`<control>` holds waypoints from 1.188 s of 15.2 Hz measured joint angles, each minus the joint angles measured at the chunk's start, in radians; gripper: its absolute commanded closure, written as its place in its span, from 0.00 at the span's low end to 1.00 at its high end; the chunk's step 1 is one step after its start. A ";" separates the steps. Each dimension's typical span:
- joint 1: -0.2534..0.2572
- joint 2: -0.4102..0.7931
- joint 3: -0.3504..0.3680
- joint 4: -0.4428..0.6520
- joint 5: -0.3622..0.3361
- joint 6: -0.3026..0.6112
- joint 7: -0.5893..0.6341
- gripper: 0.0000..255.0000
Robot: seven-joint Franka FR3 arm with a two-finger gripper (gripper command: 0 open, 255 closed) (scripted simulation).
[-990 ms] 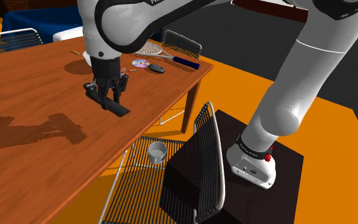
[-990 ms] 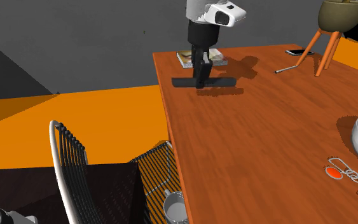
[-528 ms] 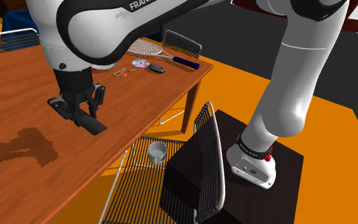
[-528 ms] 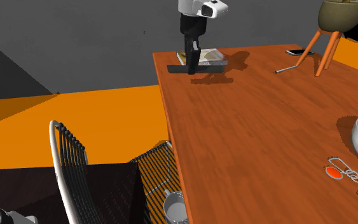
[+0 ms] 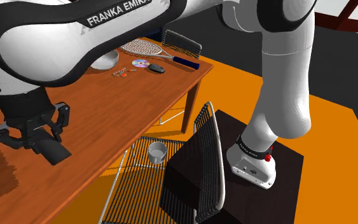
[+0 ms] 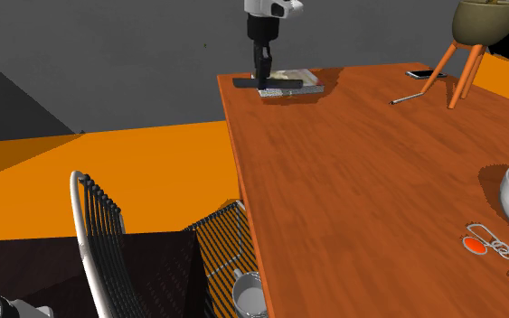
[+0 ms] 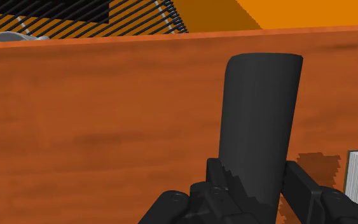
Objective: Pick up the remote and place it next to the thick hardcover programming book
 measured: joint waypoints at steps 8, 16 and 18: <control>0.040 0.066 -0.014 0.005 -0.037 0.055 0.042 1.00; 0.048 0.110 -0.031 -0.039 -0.063 0.139 0.053 1.00; 0.050 0.118 -0.034 -0.044 -0.068 0.151 0.056 1.00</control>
